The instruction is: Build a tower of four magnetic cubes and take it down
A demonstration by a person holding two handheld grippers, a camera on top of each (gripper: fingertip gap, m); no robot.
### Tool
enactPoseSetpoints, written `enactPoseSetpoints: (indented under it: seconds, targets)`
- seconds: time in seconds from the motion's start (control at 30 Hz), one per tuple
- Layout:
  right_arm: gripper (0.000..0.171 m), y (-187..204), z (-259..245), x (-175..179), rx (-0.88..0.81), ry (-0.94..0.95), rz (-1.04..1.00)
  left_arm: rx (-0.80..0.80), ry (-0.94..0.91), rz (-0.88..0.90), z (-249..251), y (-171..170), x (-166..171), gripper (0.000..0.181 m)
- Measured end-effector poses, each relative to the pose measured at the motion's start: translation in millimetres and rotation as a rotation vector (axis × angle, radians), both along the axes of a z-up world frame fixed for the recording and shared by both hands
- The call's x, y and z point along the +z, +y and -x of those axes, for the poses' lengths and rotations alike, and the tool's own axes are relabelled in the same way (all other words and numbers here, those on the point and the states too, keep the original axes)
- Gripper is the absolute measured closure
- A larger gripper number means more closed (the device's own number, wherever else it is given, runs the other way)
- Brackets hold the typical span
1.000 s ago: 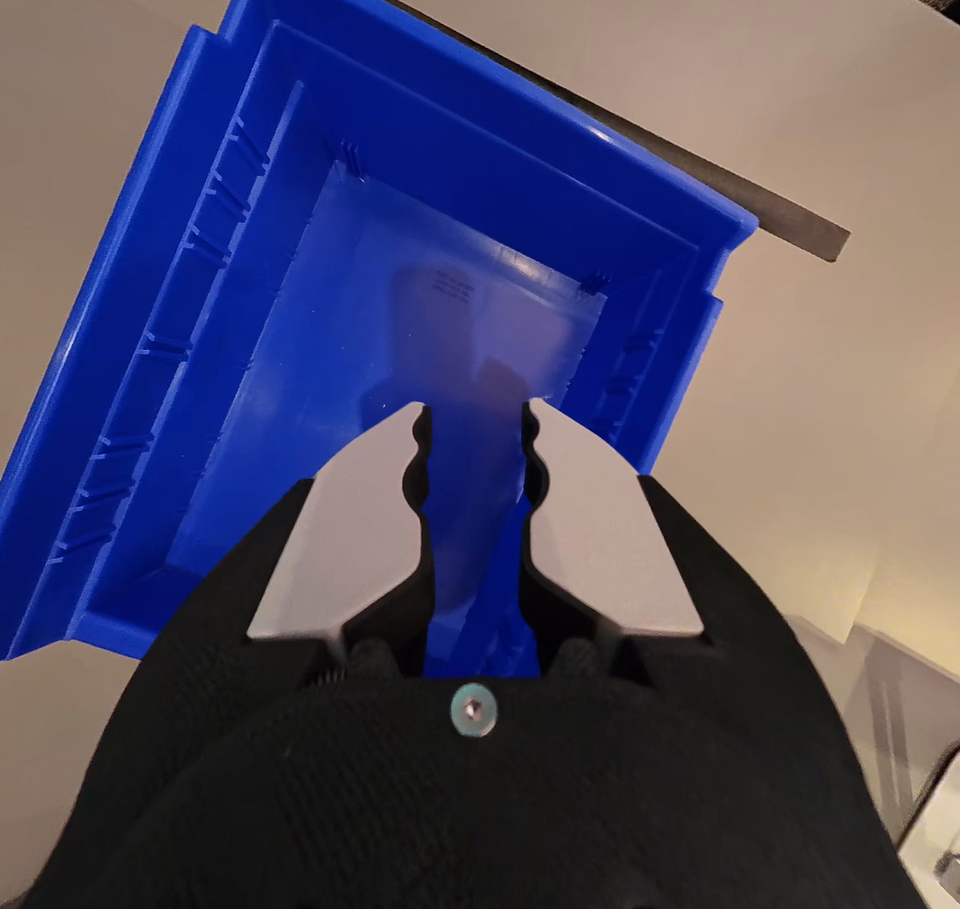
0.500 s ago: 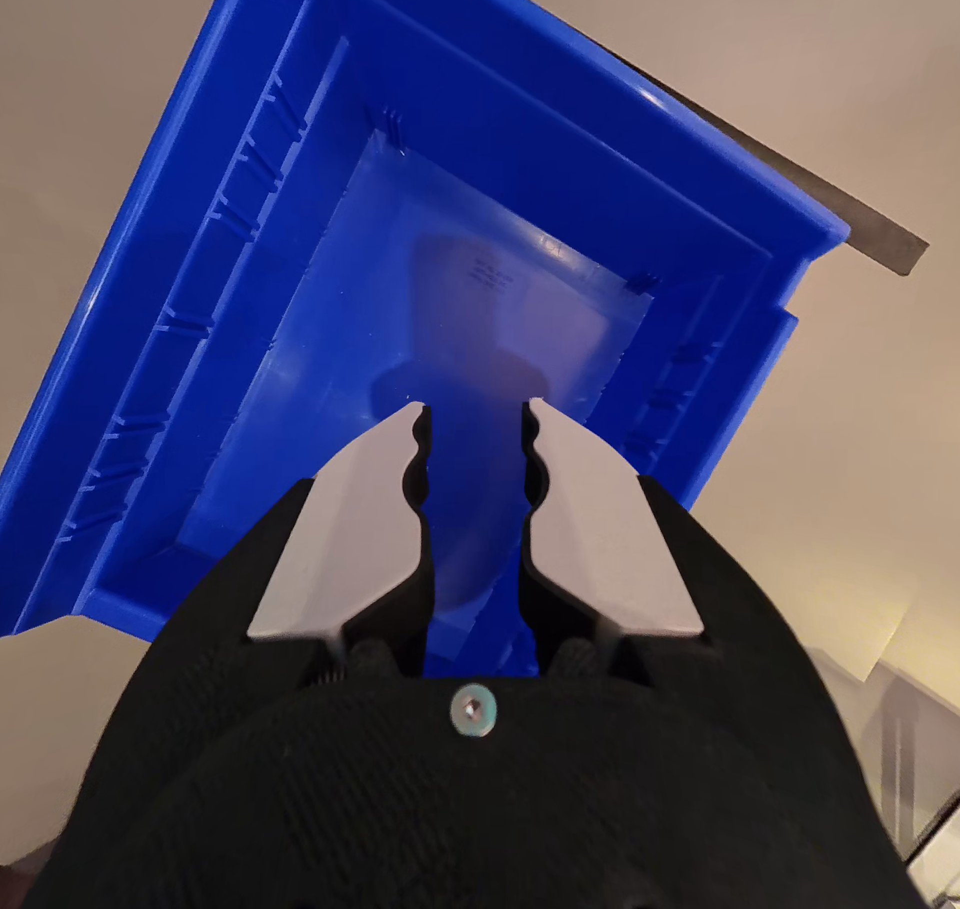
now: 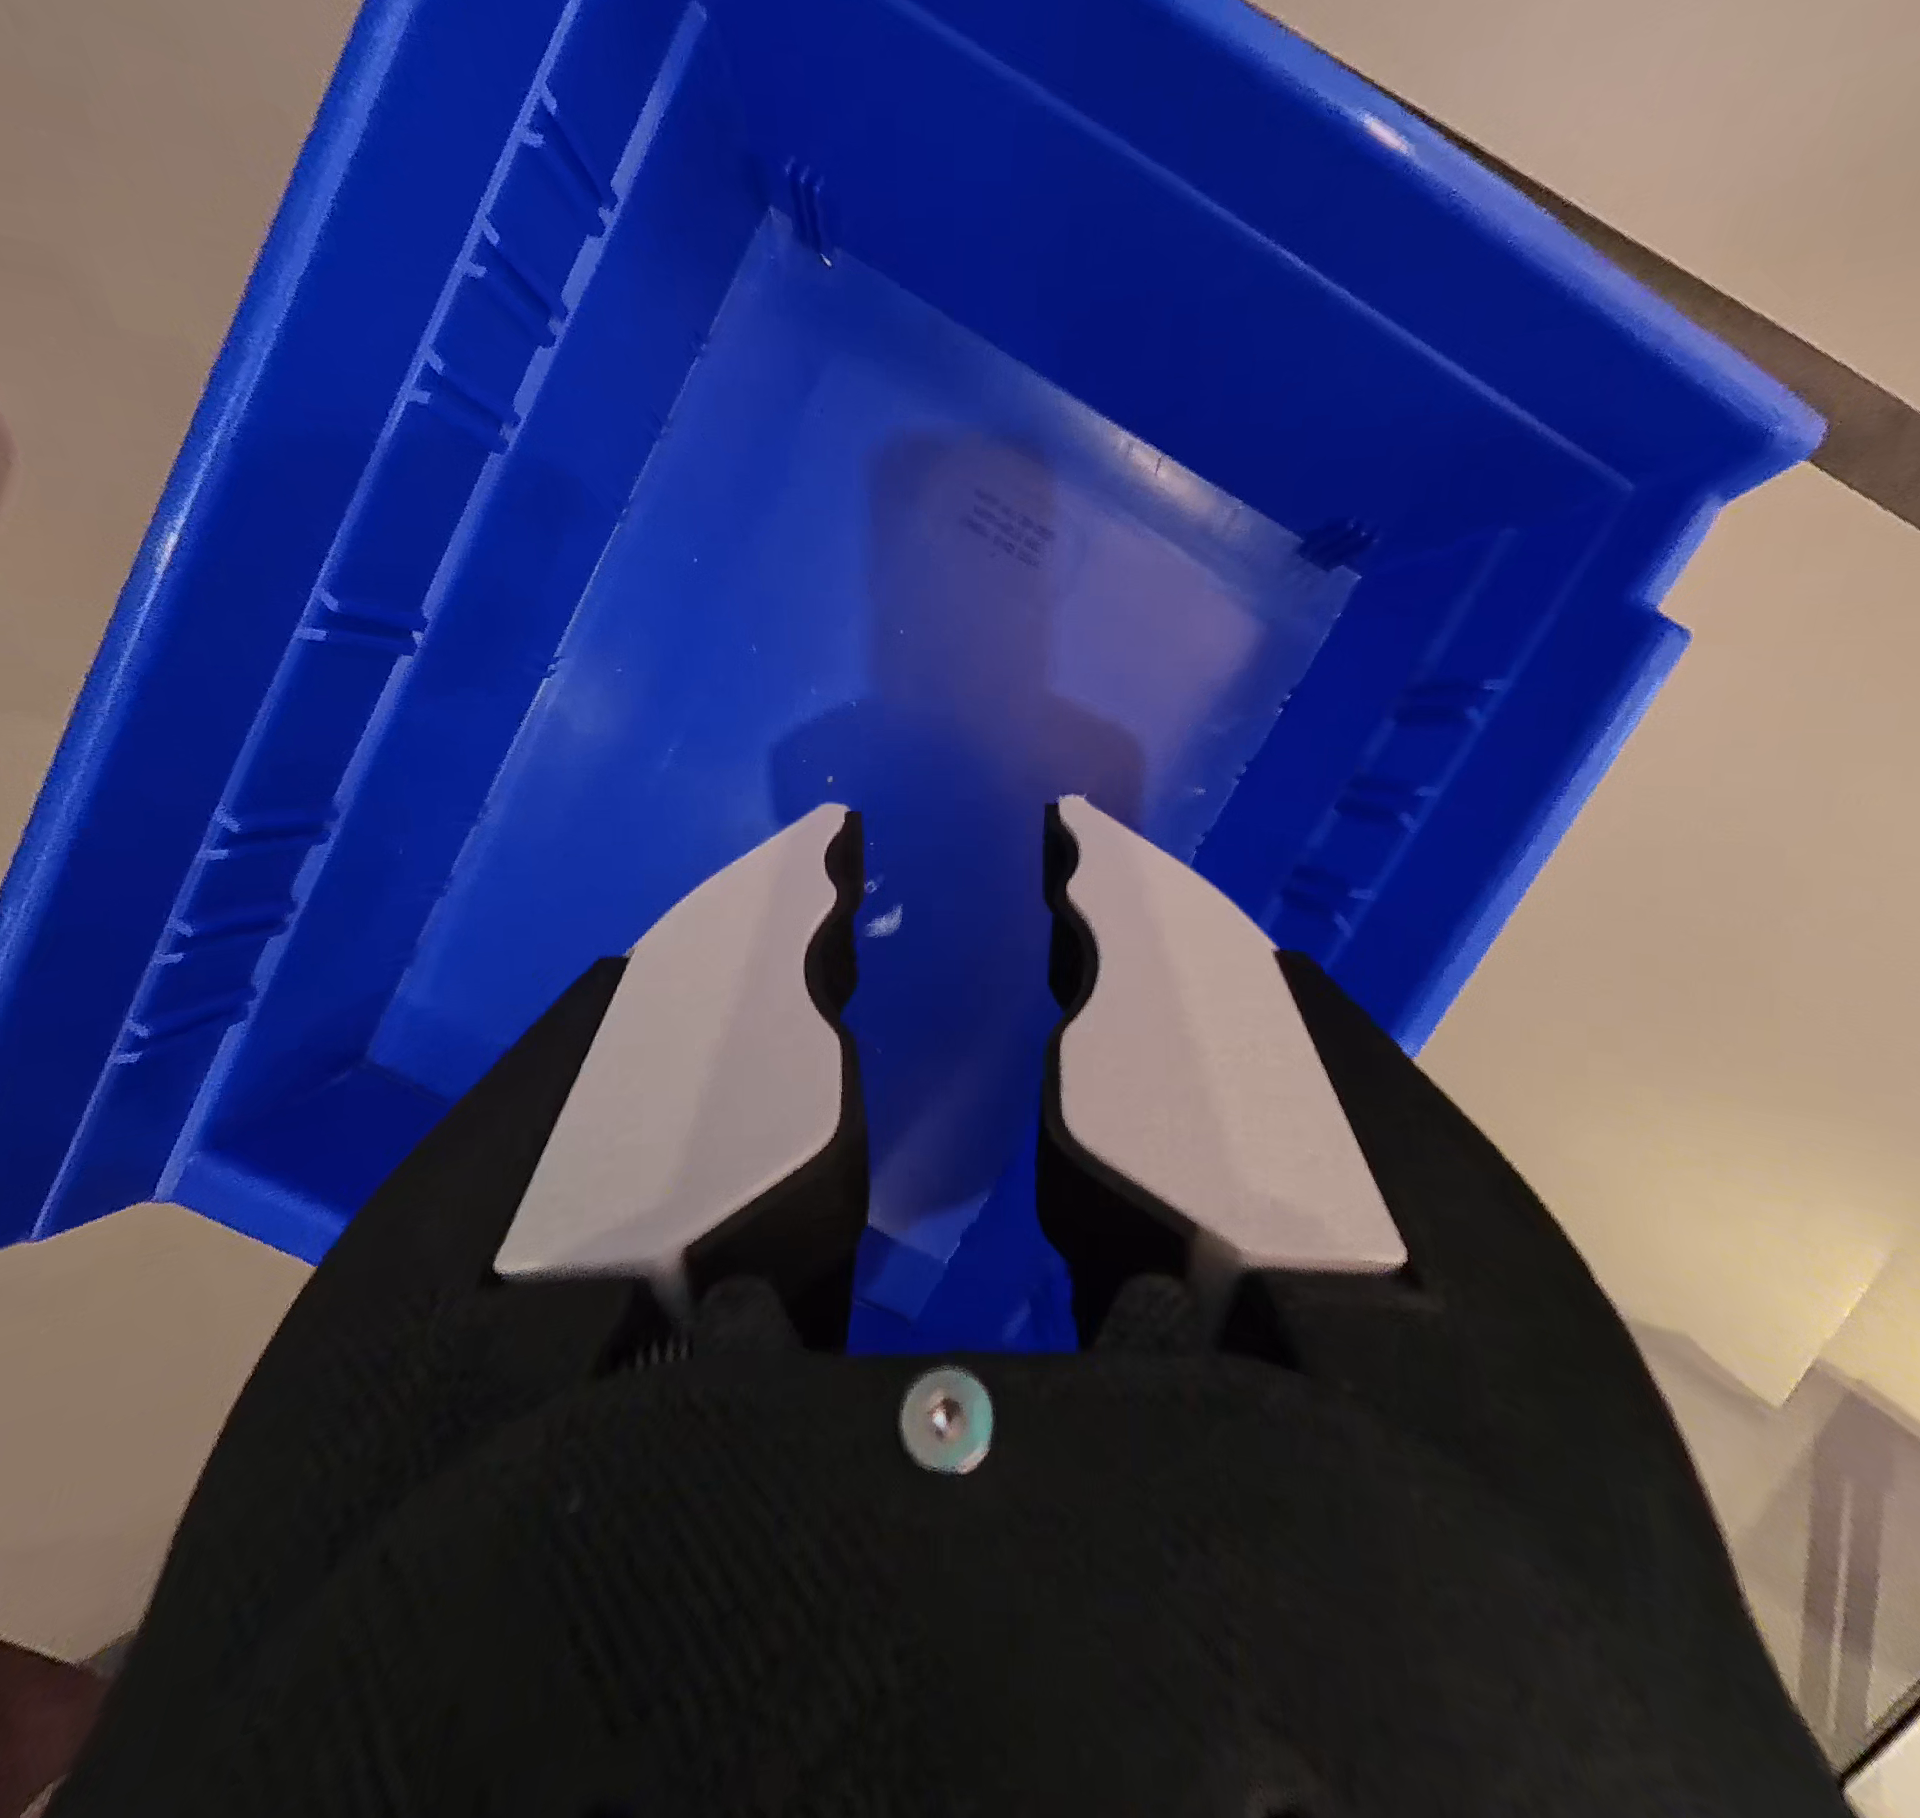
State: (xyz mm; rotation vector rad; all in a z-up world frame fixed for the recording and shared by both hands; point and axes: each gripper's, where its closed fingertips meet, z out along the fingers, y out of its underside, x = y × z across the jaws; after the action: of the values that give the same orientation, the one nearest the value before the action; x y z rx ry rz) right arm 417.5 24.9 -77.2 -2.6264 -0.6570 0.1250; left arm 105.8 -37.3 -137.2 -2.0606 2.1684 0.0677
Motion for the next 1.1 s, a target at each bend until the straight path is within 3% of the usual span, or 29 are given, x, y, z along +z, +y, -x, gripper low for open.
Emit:
enactPoseSetpoints:
  seconds: [0.1, 0.23, 0.33, 0.4, 0.47, 0.67, 0.9, 1.1]
  targets:
    - [0.135, -1, -4, -3, -0.003, -0.003, 0.011, 0.024, -0.078, -0.025, 0, 2, 21, 0.117]
    - [0.135, 0, -7, 0, -0.013, 0.025, -0.005, 0.070, -0.263, -0.195, 19, 3, 89, 0.119]
    - [0.135, -1, -11, 4, -0.018, 0.037, -0.021, 0.216, -0.435, -0.403, 64, 13, 150, 0.120]
    - [0.135, -1, -14, 7, -0.024, 0.047, -0.028, 0.352, -0.400, -0.548, 122, 23, 169, 0.129]
    - [0.136, -1, -17, 8, -0.039, 0.058, -0.031, 0.470, -0.258, -0.574, 188, 21, 160, 0.125]
    - [0.136, -2, -18, 1, -0.043, 0.054, -0.001, 0.734, 0.004, -0.303, 317, -22, 82, 0.118]
    - [0.135, -3, -14, -9, -0.022, 0.031, 0.039, 0.872, 0.083, -0.180, 358, -50, 36, 0.117]
    - [0.135, -5, -12, -13, -0.010, 0.023, 0.057, 0.894, 0.137, -0.172, 369, -49, 20, 0.121]
